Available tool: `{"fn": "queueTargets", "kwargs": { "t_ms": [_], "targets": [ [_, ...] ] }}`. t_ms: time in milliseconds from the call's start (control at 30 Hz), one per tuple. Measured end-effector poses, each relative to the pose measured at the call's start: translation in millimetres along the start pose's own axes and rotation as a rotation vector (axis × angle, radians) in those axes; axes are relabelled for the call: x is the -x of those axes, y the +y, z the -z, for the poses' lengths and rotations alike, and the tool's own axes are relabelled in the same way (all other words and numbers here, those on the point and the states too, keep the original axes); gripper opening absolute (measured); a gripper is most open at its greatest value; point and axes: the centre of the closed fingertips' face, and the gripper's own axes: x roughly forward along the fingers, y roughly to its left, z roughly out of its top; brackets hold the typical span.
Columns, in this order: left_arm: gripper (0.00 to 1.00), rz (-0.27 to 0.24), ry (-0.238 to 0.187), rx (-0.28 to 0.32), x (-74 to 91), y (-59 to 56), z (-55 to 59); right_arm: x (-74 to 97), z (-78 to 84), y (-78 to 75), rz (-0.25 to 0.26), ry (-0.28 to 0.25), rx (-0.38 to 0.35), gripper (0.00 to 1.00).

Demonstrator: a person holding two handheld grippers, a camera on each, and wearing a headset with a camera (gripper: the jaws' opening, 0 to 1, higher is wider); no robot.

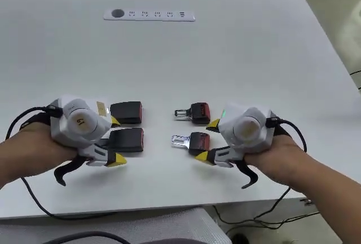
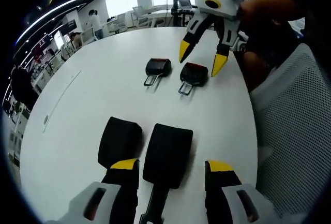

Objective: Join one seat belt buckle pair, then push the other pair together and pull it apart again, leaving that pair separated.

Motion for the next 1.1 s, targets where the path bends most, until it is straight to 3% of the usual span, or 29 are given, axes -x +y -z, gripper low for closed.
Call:
{"fn": "queueTargets", "kwargs": {
  "t_ms": [367, 600, 833, 1100],
  "targets": [
    [0.45, 0.046, 0.037, -0.063, -8.9, 2.1, 6.3, -8.5, 1.3, 1.9, -0.079, 0.013, 0.028, 0.41],
    [0.43, 0.059, 0.035, -0.063, -11.5, 5.4, 7.3, -18.9, 5.2, 2.8, -0.118, 0.029, 0.073, 0.41],
    [0.41, 0.071, 0.043, -0.069, -14.3, 6.8, 6.2, -20.0, 2.4, -0.2, -0.160, 0.027, 0.134, 0.34],
    [0.39, 0.065, 0.039, -0.048, -13.9, 6.2, 3.9, -20.5, 5.5, -1.6, -0.195, 0.036, 0.167, 0.34]
  ]
}}
